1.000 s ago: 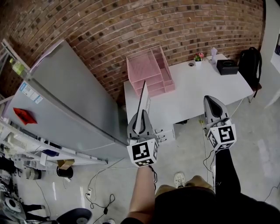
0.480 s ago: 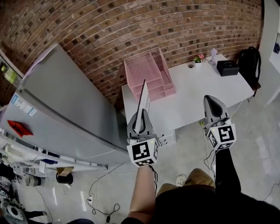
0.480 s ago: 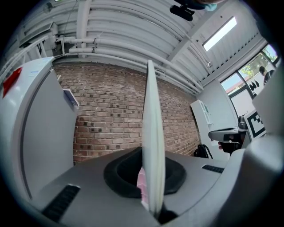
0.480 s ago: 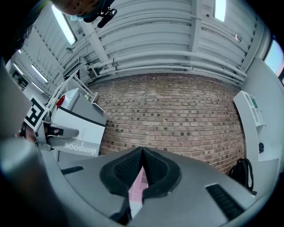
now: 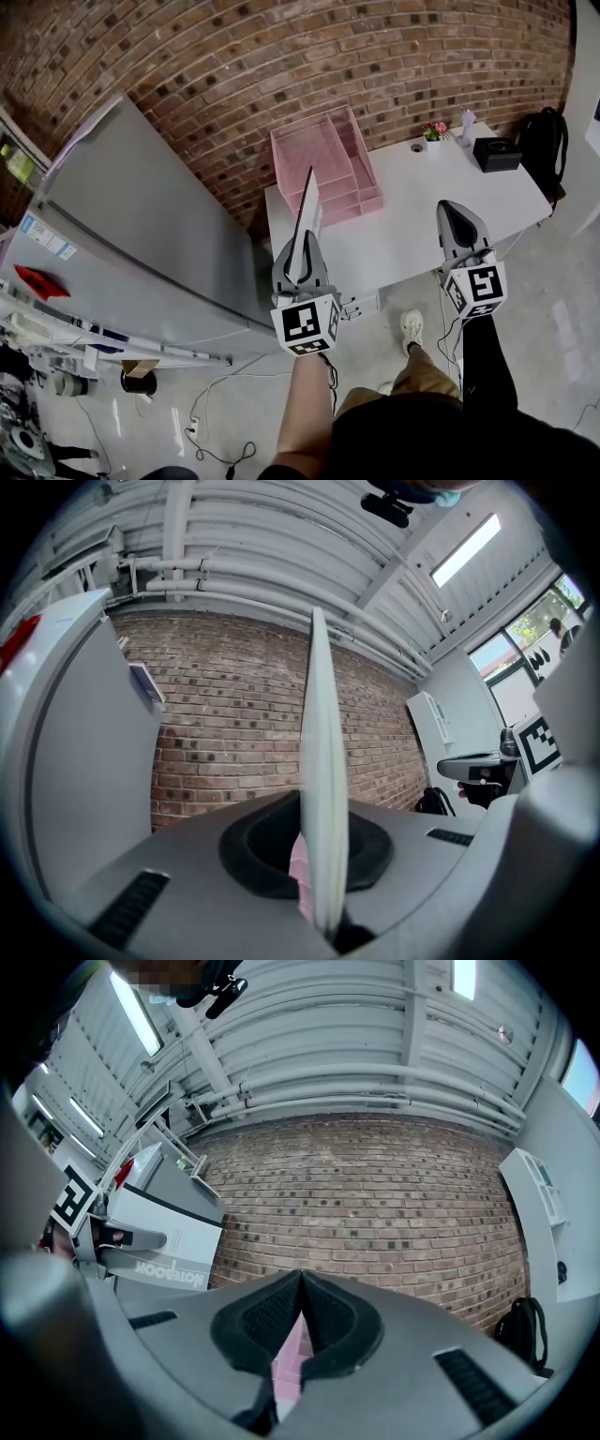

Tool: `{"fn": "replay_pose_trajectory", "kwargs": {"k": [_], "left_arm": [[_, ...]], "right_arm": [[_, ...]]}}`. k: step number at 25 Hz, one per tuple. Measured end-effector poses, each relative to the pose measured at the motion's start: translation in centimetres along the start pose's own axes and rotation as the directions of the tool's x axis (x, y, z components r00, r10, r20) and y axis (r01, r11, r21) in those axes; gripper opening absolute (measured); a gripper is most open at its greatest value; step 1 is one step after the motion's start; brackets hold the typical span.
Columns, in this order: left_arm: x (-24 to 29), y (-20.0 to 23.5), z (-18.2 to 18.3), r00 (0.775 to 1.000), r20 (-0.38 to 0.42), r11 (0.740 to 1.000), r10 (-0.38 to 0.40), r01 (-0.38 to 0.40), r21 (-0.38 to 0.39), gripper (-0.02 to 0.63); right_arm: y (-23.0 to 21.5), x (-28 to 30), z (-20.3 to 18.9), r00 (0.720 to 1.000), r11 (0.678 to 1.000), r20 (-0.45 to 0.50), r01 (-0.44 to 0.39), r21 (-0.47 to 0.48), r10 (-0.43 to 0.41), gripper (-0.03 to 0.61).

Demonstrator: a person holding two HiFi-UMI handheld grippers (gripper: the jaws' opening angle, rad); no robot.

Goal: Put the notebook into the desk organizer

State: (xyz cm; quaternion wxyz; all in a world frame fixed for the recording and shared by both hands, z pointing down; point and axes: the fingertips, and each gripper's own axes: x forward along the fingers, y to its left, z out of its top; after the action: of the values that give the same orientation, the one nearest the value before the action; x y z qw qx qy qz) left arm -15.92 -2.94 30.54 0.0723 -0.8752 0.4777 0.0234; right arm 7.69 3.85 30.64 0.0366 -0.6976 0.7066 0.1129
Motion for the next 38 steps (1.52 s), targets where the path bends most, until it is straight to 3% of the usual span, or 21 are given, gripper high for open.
{"fn": "replay_pose_trajectory", "kwargs": {"k": [12, 38], "left_arm": [[7.4, 0.0, -0.7, 0.999, 0.046, 0.996, 0.026, -0.021, -0.085, 0.020], [27.7, -3.2, -4.1, 0.989, -0.013, 0.985, 0.145, -0.146, -0.097, 0.020]], "right_arm": [[-3.9, 7.5, -2.4, 0.999, 0.999, 0.028, -0.047, 0.015, 0.046, 0.021], [-16.7, 26.4, -8.5, 0.980, 0.978, 0.031, -0.199, 0.066, 0.197, 0.020]]}}
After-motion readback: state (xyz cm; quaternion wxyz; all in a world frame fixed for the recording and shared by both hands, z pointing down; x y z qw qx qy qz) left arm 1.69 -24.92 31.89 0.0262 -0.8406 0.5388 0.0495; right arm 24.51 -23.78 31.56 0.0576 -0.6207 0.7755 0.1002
